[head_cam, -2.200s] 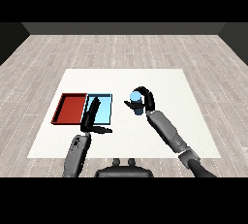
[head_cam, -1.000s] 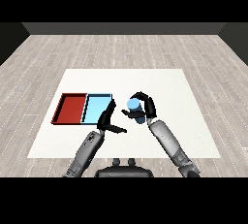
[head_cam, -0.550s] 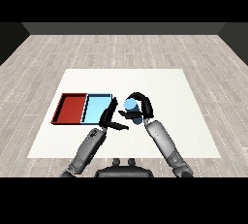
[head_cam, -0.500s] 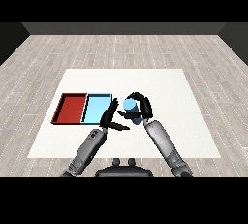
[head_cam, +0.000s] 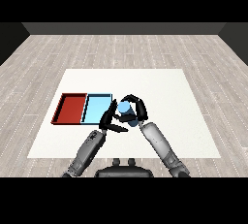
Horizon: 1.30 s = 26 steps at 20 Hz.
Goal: Pick the blue can and put it in the blue box
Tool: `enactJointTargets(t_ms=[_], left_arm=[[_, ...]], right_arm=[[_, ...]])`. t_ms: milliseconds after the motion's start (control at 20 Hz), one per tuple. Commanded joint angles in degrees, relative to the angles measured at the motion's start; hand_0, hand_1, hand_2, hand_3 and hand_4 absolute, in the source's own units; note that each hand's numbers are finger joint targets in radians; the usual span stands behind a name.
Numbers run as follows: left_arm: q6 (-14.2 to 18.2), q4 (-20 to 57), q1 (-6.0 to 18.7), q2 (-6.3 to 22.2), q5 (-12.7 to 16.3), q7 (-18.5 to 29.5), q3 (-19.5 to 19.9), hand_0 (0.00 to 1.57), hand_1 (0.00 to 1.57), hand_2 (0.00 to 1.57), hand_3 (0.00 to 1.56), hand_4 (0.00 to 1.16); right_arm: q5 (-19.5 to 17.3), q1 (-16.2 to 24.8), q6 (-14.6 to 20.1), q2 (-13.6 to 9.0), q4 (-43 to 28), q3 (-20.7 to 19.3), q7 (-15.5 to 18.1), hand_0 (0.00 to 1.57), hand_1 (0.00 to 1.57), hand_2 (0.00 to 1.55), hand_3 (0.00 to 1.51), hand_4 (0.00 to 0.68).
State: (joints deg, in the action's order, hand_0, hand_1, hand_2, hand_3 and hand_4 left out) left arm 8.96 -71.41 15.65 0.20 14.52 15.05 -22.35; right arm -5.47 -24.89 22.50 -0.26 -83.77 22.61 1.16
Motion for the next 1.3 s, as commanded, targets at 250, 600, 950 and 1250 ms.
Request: enactJointTargets(t_ms=[250, 600, 950, 1250], left_arm=[[2.89, 3.65, 2.76, -0.19, 5.29, 3.65, -3.28, 0.00, 0.00, 0.00, 0.00, 0.00], [7.59, 4.87, 7.04, -0.19, 7.09, 3.49, -8.93, 0.00, 0.00, 0.00, 0.00, 0.00], [6.83, 11.01, 8.62, -0.19, 6.84, 3.71, -7.76, 0.00, 0.00, 0.00, 0.00, 0.42], [20.00, 10.76, 12.41, -0.16, 17.42, 6.00, -15.04, 0.43, 0.43, 0.62, 0.50, 0.57]], right_arm=[[4.15, 2.45, 1.66, 0.26, 0.12, 3.63, 3.33, 1.46, 1.46, 1.45, 1.39, 0.628], [8.11, 0.52, 0.18, 0.26, -0.86, 0.38, 1.34, 1.46, 1.46, 1.45, 1.39, 0.597], [13.45, 1.17, 3.49, 0.26, 0.85, 4.61, 5.79, 1.48, 1.48, 1.46, 1.39, 0.593], [18.21, -1.67, 4.93, 0.24, 2.96, 4.27, 8.50, 1.47, 1.47, 1.46, 1.39, 0.607]])
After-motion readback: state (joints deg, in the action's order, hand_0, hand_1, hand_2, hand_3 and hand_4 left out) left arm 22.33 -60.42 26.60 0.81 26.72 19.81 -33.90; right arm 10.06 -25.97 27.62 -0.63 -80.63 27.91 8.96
